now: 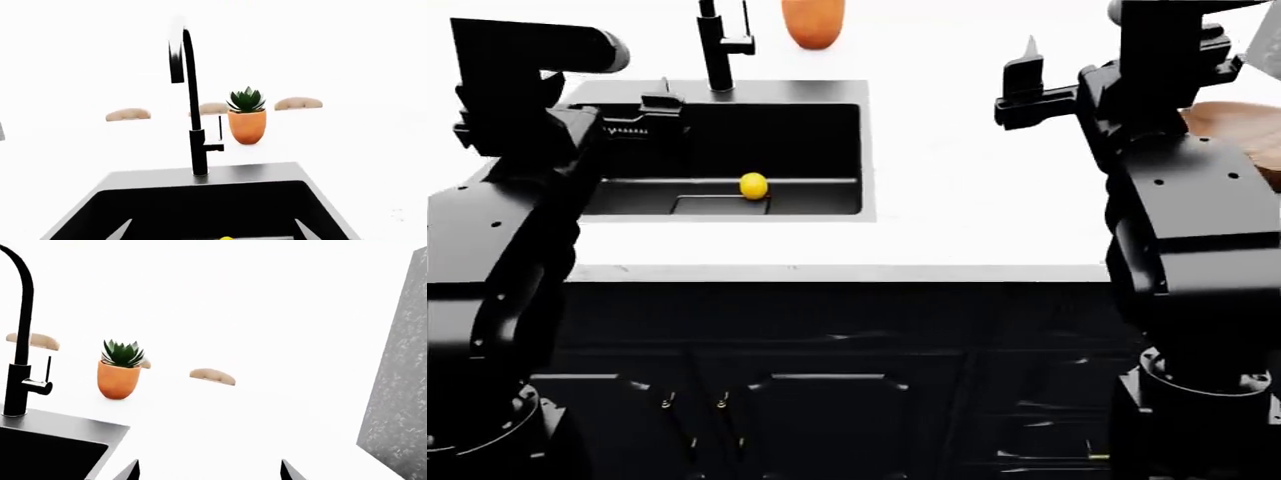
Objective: Pick the bowl and cup and place them in the sink. Then turn on the water.
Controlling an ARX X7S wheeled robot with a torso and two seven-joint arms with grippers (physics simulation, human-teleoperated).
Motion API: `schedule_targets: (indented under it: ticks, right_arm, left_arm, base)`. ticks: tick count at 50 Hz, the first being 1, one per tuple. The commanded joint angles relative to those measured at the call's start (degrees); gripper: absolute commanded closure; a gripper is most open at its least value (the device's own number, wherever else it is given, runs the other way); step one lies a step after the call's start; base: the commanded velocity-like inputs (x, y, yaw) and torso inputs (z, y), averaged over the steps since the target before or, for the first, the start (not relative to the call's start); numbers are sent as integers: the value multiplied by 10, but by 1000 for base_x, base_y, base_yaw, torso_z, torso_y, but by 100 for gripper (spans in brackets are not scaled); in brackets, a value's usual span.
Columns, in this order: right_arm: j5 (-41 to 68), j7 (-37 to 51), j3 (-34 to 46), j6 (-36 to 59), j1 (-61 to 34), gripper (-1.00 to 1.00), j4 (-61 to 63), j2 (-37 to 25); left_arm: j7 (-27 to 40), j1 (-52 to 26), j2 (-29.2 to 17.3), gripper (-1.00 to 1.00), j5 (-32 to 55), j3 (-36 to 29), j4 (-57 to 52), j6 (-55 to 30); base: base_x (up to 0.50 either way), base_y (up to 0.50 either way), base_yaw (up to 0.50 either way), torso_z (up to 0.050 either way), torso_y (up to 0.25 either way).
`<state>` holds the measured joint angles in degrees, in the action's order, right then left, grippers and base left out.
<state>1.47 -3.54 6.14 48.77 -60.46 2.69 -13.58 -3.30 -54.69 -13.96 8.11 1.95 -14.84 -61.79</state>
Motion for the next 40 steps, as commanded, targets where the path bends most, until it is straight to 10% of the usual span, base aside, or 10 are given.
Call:
schedule_targets:
  ticks: [1, 40]
  right_arm:
    - [2, -20, -4, 56, -64, -100, -22, -37]
    - [32, -24, -35, 68, -24, -100, 9, -37]
  left_arm:
    - [-7, -50, -18, -100, 13, 14, 9, -65]
    - [-38, 7, -17, -100, 37, -2, 11, 10]
  base:
    - [0, -500, 0, 0, 0]
    - [31, -497, 0, 0, 0]
